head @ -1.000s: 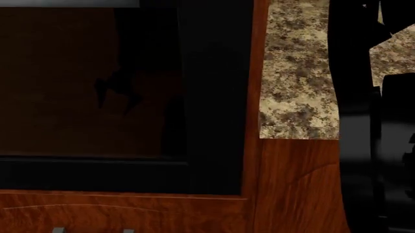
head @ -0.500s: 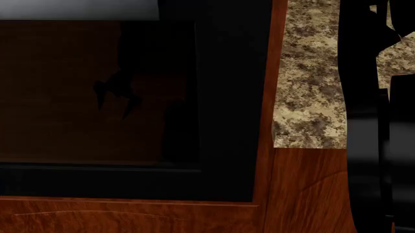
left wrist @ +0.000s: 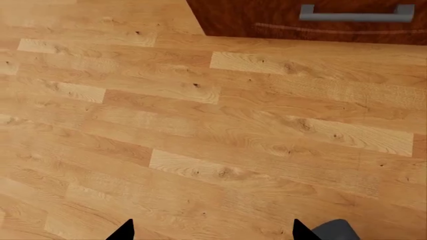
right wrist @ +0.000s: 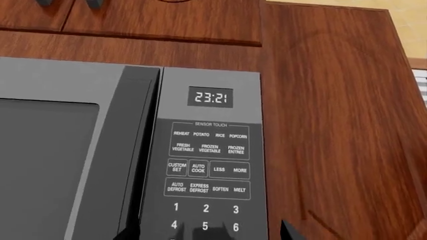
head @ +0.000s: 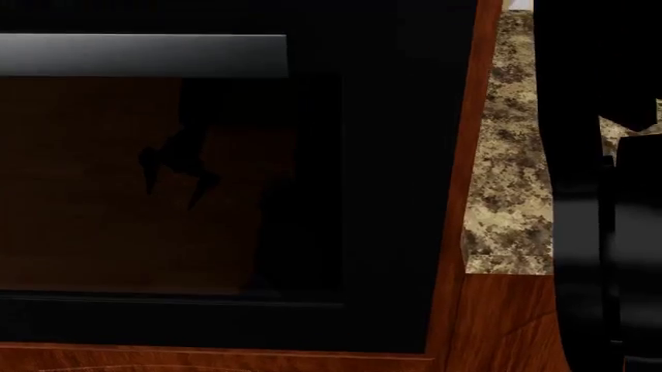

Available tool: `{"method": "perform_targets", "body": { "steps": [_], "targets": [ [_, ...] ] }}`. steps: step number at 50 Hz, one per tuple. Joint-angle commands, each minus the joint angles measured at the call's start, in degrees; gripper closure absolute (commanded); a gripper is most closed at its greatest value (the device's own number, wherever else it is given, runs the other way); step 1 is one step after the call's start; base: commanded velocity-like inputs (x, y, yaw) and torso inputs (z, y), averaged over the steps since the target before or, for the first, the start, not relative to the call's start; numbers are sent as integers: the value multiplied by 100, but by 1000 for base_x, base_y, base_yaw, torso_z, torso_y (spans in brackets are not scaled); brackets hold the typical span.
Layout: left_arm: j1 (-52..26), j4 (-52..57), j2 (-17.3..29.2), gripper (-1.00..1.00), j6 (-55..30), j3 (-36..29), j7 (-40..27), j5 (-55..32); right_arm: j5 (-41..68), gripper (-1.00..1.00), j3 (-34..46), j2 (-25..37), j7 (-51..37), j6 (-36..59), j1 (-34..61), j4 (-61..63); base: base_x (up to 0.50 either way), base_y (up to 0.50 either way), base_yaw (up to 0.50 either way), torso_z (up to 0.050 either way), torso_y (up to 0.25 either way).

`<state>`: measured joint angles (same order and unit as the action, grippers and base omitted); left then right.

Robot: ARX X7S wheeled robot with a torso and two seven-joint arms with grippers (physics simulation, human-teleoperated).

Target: Press the stop button on the microwave

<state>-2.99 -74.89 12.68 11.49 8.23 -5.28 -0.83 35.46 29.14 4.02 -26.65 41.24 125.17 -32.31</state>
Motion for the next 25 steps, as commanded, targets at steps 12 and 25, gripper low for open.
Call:
{"method": "perform_targets", "body": {
  "steps": [12,25],
  "targets": [
    [6,-11,-5,-100,-1,-2,1,-1,65,-100,60,69,-25,-38,-86,-48,0,0,0,50,0],
    [6,-11,-5,-100,-1,-2,1,-1,25,-100,155,121,-79,-120,-177,70,153,0,0,5,0]
  ]
}}
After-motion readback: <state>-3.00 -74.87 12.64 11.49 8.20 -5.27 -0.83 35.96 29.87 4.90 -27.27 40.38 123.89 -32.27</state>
